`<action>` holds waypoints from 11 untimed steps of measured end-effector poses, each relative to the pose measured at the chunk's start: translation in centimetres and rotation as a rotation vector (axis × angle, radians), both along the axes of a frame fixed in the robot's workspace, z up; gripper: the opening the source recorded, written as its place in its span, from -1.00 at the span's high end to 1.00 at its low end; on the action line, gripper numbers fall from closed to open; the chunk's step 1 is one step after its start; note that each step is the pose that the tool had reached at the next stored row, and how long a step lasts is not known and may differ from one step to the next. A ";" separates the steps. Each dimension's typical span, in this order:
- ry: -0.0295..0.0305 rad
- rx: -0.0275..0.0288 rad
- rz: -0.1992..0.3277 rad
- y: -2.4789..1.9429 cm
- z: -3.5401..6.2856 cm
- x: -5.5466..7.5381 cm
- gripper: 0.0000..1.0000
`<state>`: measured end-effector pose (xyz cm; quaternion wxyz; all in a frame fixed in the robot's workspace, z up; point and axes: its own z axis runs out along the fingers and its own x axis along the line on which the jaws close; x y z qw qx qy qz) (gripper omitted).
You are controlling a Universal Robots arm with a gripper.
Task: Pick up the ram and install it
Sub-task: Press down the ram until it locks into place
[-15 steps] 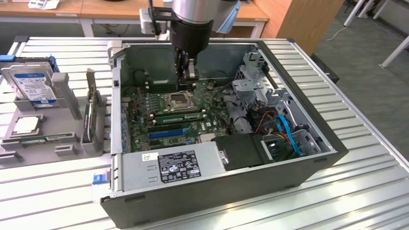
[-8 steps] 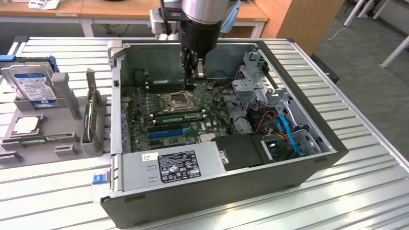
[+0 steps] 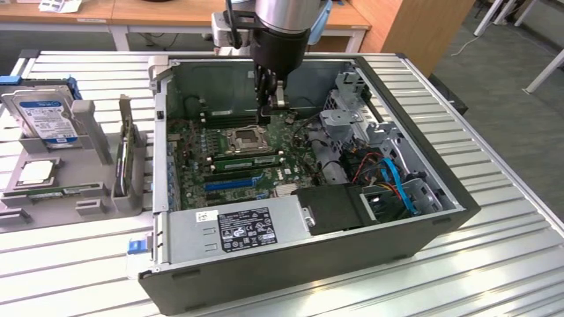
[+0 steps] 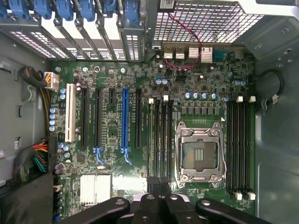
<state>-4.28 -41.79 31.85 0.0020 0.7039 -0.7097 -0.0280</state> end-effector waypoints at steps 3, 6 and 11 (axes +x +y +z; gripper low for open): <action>0.0000 0.0000 0.000 0.00 0.00 0.0 0.80; 0.0000 0.0000 0.000 0.00 0.00 0.0 0.80; -0.0001 0.0001 -0.013 0.00 -0.01 0.0 0.80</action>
